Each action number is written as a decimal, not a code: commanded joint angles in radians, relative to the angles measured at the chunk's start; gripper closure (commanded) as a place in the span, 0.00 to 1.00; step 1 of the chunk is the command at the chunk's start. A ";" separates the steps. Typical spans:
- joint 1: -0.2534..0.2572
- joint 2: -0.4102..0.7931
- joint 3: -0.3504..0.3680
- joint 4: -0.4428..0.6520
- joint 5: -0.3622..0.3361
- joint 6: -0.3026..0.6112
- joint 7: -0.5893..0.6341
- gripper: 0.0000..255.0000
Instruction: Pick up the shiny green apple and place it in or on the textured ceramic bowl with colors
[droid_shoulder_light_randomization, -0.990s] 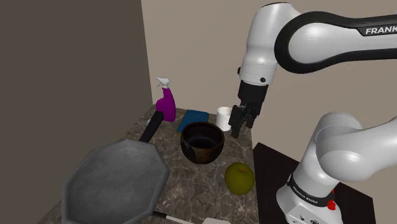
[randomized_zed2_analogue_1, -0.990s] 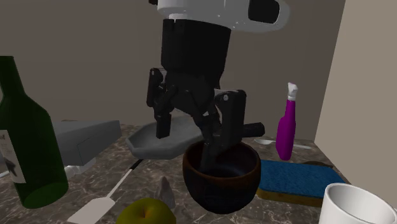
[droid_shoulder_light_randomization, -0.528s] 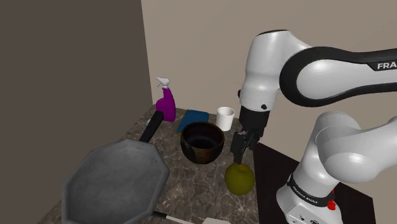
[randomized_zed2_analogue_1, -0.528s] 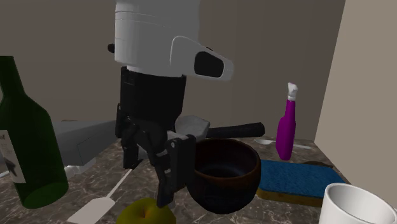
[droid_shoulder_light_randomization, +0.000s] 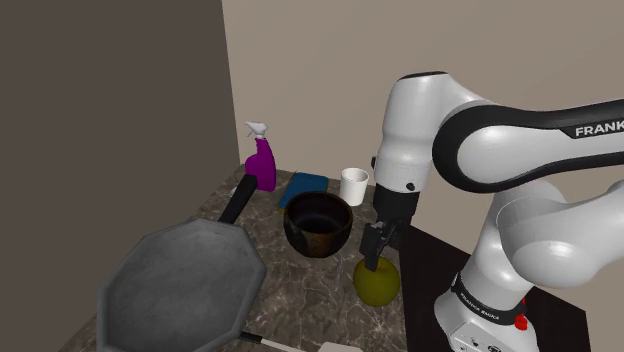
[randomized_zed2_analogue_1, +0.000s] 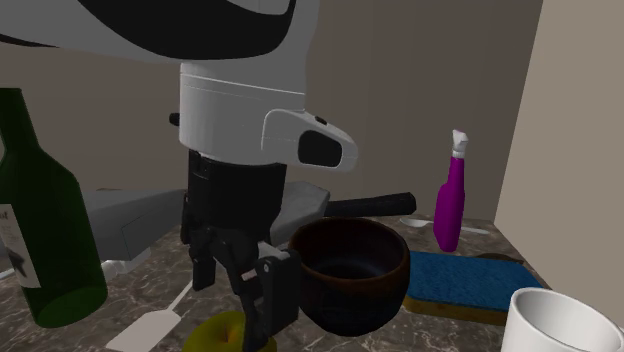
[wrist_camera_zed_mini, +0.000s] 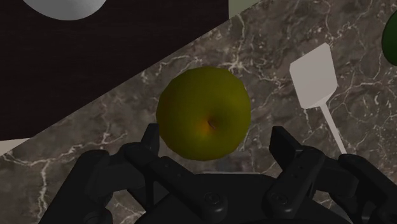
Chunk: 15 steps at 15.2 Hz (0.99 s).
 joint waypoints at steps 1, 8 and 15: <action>0.000 0.001 0.001 -0.001 0.001 0.002 0.000 0.00; 0.000 0.001 0.000 -0.001 0.001 0.002 0.000 1.00; 0.000 0.001 0.001 -0.001 0.001 0.002 0.000 1.00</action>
